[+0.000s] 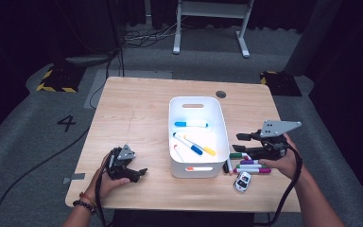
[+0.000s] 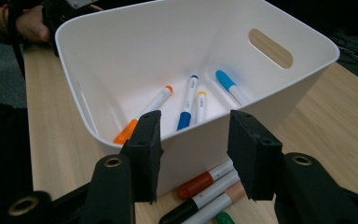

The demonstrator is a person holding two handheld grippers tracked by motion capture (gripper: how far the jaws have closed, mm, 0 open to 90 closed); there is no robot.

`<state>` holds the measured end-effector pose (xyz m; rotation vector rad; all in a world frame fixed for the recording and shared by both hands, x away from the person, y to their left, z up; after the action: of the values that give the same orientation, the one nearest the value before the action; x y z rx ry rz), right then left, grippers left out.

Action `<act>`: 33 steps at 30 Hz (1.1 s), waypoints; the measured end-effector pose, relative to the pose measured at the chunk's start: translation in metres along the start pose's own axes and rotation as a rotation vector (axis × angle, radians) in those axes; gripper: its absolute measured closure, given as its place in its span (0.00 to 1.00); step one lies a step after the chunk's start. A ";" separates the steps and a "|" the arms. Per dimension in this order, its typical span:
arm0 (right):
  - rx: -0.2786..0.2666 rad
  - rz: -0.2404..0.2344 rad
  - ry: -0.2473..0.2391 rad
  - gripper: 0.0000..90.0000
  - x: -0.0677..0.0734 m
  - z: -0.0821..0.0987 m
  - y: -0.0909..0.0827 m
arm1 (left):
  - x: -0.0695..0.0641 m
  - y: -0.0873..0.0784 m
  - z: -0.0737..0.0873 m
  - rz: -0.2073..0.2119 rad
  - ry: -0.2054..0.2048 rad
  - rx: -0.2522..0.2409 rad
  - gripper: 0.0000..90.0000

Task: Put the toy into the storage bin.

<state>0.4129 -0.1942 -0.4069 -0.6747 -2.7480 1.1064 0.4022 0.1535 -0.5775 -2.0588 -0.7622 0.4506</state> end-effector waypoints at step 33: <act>0.403 -0.037 0.029 0.68 -0.057 0.121 0.089 | -0.001 0.000 0.000 0.004 -0.003 0.001 0.16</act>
<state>0.4652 -0.2388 -0.5519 -0.5726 -2.3904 1.5616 0.4018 0.1532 -0.5776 -2.0596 -0.7593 0.4559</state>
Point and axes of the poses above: each handheld gripper's, and its own axes: y roughly forward along the jaws, z roughly out of its underside, x roughly to its left, the point moved 10 cm from there along y, roughly forward along the jaws, and after that the axes turned 9 degrees about x, right-handed, at the moved point
